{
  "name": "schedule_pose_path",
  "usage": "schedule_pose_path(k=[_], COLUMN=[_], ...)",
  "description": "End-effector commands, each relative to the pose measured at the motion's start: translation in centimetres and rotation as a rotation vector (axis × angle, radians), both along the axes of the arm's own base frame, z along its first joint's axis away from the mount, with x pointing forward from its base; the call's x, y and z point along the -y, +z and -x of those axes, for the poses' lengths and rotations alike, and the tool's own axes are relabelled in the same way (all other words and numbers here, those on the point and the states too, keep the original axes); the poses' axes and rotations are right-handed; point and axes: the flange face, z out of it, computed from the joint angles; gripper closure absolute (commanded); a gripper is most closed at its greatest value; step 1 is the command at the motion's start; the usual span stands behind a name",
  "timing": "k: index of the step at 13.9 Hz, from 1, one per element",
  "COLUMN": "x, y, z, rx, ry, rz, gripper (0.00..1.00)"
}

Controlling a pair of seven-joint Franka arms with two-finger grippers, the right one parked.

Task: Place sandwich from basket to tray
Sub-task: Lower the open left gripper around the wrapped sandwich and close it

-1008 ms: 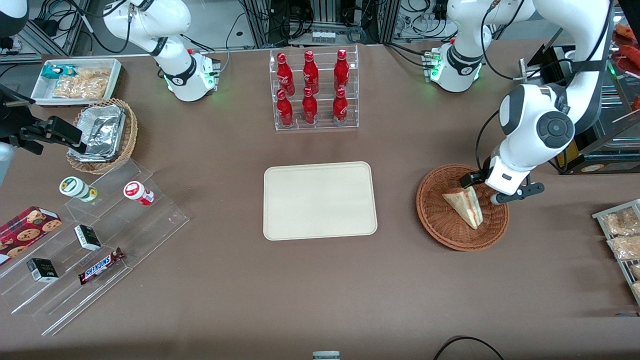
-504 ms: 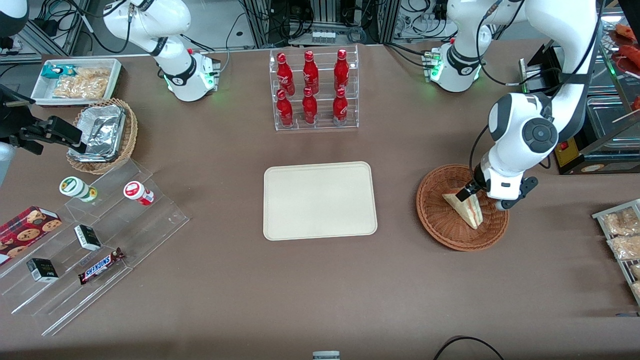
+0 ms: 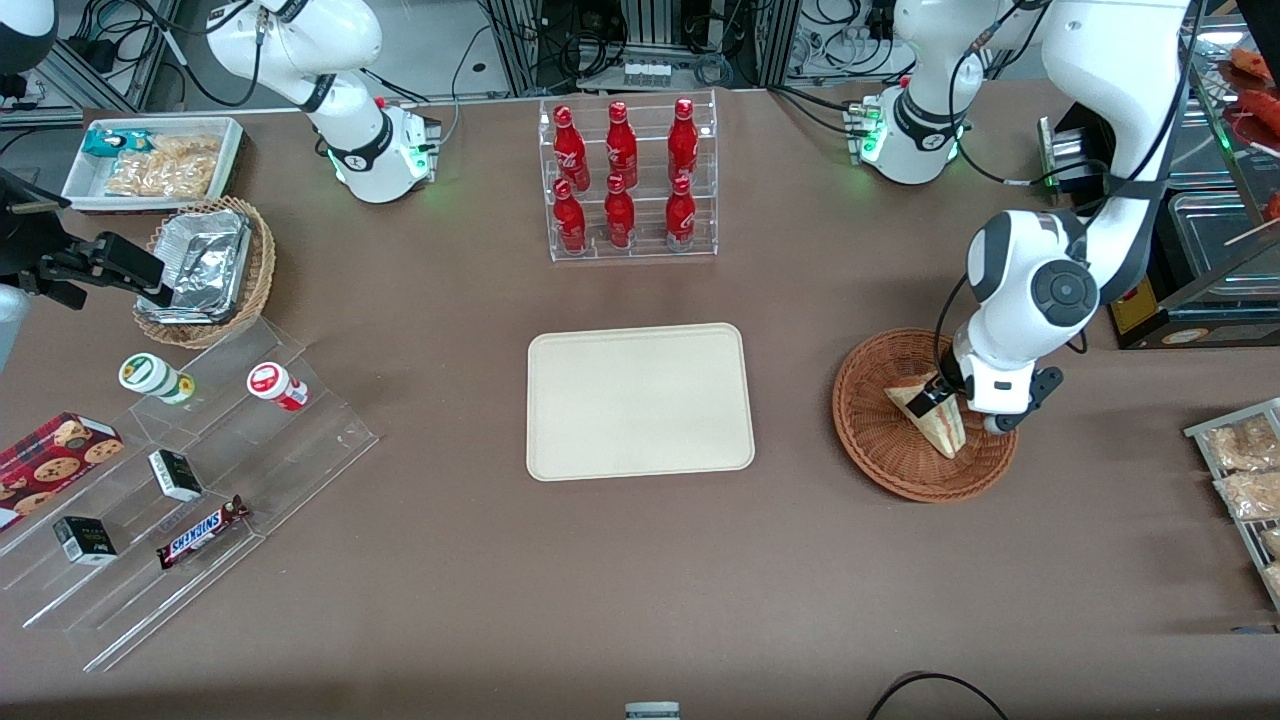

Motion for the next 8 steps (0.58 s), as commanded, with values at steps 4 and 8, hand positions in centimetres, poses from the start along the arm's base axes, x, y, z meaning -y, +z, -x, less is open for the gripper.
schedule_pose_path(k=[4, 8], x=[-0.04, 0.04], y=[-0.98, -0.46], z=[0.01, -0.09], rx=[-0.001, -0.007], ry=[0.061, 0.065], rz=[0.004, 0.002], gripper=[0.49, 0.95])
